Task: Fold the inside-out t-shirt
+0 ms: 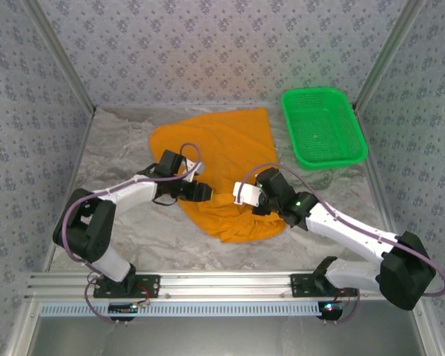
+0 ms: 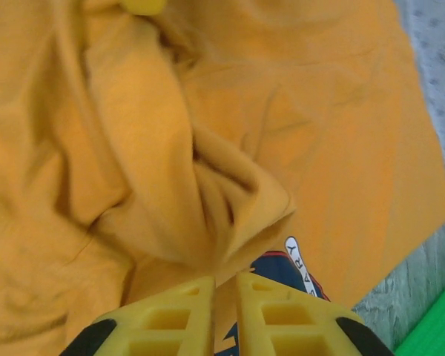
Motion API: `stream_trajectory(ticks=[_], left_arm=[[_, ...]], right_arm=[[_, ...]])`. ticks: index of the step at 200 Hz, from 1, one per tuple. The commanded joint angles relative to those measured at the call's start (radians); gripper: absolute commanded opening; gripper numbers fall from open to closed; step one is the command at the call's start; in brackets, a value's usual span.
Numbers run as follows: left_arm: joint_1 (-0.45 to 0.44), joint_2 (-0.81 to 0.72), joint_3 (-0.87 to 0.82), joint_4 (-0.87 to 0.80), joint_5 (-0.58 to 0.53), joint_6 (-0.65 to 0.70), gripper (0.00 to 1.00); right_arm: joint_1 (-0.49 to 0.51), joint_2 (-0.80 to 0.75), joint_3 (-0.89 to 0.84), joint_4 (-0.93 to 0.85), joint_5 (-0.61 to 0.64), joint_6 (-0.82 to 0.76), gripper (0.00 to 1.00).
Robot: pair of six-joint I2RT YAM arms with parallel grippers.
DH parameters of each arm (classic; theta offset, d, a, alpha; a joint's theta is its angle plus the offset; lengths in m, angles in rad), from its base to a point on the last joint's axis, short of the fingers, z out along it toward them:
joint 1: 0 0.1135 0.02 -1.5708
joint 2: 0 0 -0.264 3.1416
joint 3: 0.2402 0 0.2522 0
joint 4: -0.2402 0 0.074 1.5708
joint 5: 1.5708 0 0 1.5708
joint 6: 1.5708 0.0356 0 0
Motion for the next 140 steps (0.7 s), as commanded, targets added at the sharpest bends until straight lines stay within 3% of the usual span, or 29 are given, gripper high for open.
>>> stream_trajectory(ticks=[1,17,54,89,108,140], left_arm=[[-0.011,0.003,0.035,-0.026,-0.013,-0.001,0.52],[-0.019,0.048,0.054,-0.015,-0.018,-0.020,0.53],[-0.018,0.132,0.061,0.046,0.017,-0.087,0.53],[-0.010,0.164,0.034,0.087,0.020,-0.143,0.52],[0.006,0.152,-0.005,0.124,0.048,-0.174,0.52],[0.048,0.087,-0.042,0.126,0.107,-0.182,0.52]], right_arm=[[-0.029,-0.036,0.067,-0.147,-0.115,-0.143,0.30],[-0.044,-0.067,0.066,-0.057,-0.255,-0.172,0.45],[-0.031,0.072,0.070,0.261,-0.489,0.023,0.46],[-0.034,0.316,0.106,0.392,-0.447,0.067,0.42],[-0.044,0.398,0.124,0.368,-0.338,0.060,0.35],[-0.005,0.414,0.092,0.238,-0.299,-0.027,0.29]])
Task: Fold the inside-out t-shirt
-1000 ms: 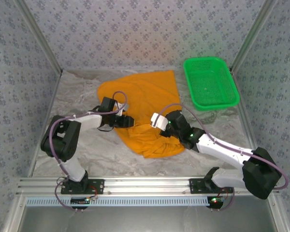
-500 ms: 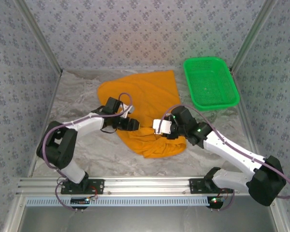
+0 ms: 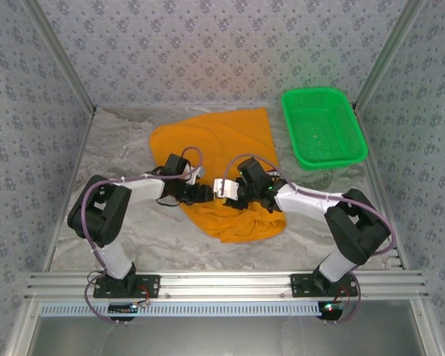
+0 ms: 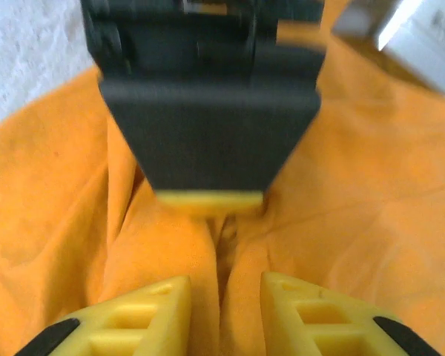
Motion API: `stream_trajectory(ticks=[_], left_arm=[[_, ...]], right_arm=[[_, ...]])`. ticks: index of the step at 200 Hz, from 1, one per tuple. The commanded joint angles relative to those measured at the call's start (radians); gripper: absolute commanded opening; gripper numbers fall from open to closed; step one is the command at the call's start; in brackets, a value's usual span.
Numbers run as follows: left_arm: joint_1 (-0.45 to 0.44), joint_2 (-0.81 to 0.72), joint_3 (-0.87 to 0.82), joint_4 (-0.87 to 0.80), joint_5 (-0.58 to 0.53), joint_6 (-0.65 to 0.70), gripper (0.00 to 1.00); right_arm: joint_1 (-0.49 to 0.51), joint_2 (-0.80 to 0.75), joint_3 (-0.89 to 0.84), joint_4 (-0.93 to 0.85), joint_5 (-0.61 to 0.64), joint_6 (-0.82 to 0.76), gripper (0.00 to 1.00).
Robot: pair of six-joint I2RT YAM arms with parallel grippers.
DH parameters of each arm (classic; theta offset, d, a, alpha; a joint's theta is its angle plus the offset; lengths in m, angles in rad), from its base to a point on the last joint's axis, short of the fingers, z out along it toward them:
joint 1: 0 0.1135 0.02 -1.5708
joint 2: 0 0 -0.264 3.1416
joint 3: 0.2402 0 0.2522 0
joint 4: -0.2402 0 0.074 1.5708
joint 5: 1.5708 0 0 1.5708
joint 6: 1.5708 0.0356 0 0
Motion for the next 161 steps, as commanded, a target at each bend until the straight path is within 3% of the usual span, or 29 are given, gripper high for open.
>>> stream_trajectory(ticks=[1,30,60,84,112,130,141,161], left_arm=[[0.033,-0.065,-0.028,0.019,0.069,-0.028,0.52],[0.067,-0.104,-0.014,-0.002,0.063,-0.028,0.53],[0.049,-0.058,0.080,-0.050,0.038,0.053,0.55],[0.000,0.018,0.168,-0.100,-0.092,0.154,0.55],[-0.028,0.106,0.228,-0.080,-0.112,0.177,0.54],[-0.030,0.160,0.247,-0.054,-0.094,0.164,0.44],[-0.031,0.184,0.250,-0.035,-0.098,0.146,0.26],[-0.018,0.231,0.271,-0.046,-0.178,0.118,0.11]], right_arm=[[0.032,-0.008,-0.005,-0.066,0.054,-0.047,0.28],[0.047,-0.034,-0.015,-0.154,0.046,-0.070,0.00],[0.054,-0.080,-0.018,-0.183,-0.051,-0.136,0.00],[0.055,-0.159,-0.033,-0.157,-0.148,-0.182,0.00],[0.128,-0.252,-0.063,-0.146,-0.073,-0.305,0.00],[0.207,-0.279,-0.135,-0.080,0.085,-0.392,0.00],[0.253,-0.282,-0.178,-0.049,0.166,-0.441,0.00],[0.320,-0.257,-0.185,-0.163,0.198,-0.485,0.00]])
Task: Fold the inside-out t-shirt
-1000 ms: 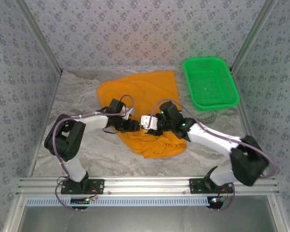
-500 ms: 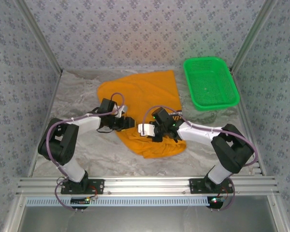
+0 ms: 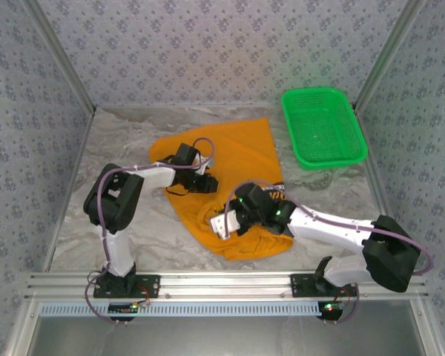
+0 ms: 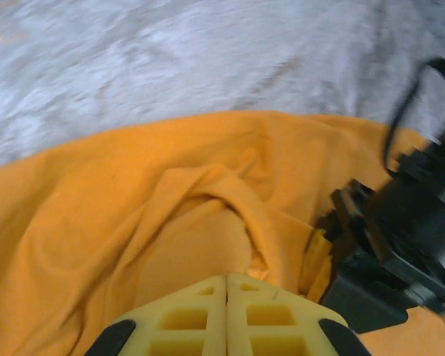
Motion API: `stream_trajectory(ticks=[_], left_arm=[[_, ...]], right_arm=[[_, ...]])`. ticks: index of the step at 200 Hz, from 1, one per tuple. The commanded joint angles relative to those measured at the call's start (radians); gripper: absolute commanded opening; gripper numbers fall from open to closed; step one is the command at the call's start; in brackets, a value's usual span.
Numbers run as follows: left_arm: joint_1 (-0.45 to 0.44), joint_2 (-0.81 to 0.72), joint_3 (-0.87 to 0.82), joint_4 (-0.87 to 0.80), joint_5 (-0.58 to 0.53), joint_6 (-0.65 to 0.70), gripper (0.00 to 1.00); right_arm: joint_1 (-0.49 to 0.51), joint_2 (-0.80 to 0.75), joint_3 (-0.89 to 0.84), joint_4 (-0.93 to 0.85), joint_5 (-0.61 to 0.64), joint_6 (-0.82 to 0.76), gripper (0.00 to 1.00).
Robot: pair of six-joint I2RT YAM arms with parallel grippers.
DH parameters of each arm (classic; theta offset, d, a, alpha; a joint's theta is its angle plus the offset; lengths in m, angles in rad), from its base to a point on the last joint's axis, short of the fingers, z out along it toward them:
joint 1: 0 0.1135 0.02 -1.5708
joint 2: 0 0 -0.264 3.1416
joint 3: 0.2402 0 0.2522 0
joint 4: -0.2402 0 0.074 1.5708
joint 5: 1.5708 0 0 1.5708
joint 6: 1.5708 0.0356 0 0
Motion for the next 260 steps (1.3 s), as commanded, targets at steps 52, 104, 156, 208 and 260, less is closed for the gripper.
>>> stream_trajectory(ticks=[52,104,156,208,260], left_arm=[[0.112,0.132,0.139,-0.005,-0.123,-0.051,0.00],[0.170,0.158,0.234,-0.056,-0.190,-0.012,0.00],[0.199,0.166,0.289,-0.050,-0.189,-0.038,0.00],[0.174,0.042,0.237,-0.119,-0.062,-0.047,0.14],[0.029,-0.297,-0.079,-0.149,-0.017,-0.121,0.37]], right_arm=[[0.151,0.041,-0.017,-0.315,0.090,-0.075,0.00],[0.003,-0.241,-0.059,-0.300,-0.048,-0.015,0.00],[0.041,-0.136,-0.083,-0.291,-0.113,0.054,0.10],[-0.125,-0.080,0.088,-0.339,-0.225,0.282,0.36],[-0.218,0.031,0.138,-0.380,-0.025,0.306,0.44]])
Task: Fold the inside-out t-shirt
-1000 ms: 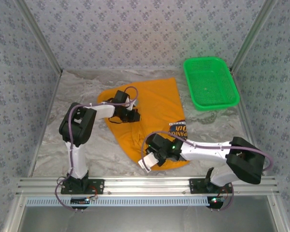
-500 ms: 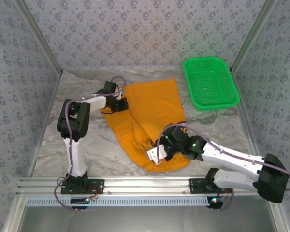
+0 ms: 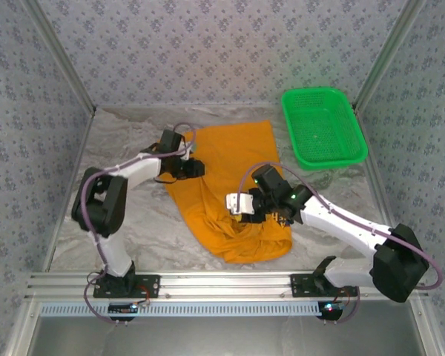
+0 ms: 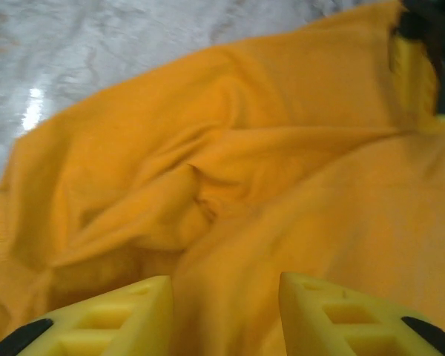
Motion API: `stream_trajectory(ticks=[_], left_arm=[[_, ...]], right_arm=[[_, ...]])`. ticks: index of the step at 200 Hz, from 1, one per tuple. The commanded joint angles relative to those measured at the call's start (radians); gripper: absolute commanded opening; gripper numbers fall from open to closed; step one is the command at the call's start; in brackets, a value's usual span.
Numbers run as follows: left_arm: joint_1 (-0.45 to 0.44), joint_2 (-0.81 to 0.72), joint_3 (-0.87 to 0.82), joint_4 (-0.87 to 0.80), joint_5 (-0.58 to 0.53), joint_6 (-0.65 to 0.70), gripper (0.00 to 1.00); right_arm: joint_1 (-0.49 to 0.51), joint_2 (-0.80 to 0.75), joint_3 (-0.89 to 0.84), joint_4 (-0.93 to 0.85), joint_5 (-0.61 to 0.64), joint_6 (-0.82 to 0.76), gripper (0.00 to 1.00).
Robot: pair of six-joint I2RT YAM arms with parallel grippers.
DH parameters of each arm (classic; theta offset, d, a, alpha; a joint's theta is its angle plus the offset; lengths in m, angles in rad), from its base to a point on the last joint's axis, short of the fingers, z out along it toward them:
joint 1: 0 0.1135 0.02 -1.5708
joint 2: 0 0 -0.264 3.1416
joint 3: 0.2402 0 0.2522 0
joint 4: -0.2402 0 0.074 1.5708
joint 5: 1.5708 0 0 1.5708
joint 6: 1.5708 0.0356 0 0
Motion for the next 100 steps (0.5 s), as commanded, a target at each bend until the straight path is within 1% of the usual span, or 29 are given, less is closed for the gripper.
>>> stream_trajectory(ticks=[1,14,28,41,52,60,67,81,100], left_arm=[[-0.062,-0.141,-0.116,-0.018,0.073,-0.055,0.37],[-0.102,-0.201,-0.209,0.061,0.097,-0.118,0.38],[-0.155,-0.236,-0.278,0.130,0.097,-0.150,0.40],[-0.203,-0.243,-0.313,0.175,0.093,-0.155,0.41],[-0.236,-0.239,-0.335,0.218,0.088,-0.150,0.44],[-0.254,-0.228,-0.343,0.243,0.071,-0.148,0.46],[-0.266,-0.217,-0.349,0.267,0.063,-0.145,0.48],[-0.287,-0.181,-0.342,0.304,0.058,-0.124,0.50],[-0.311,-0.123,-0.313,0.318,0.031,-0.099,0.55]], right_arm=[[0.010,0.088,0.011,-0.060,0.104,0.047,0.44],[0.015,0.132,0.002,-0.021,0.164,0.071,0.43],[0.015,0.167,-0.007,0.046,0.218,0.121,0.38],[0.006,0.189,-0.004,0.089,0.230,0.177,0.35],[-0.008,0.198,-0.005,0.133,0.225,0.235,0.35],[-0.027,0.202,-0.007,0.157,0.201,0.276,0.28],[-0.045,0.200,-0.015,0.191,0.191,0.318,0.15],[-0.092,0.179,-0.040,0.252,0.131,0.374,0.01],[-0.161,0.149,-0.067,0.316,0.041,0.429,0.00]])
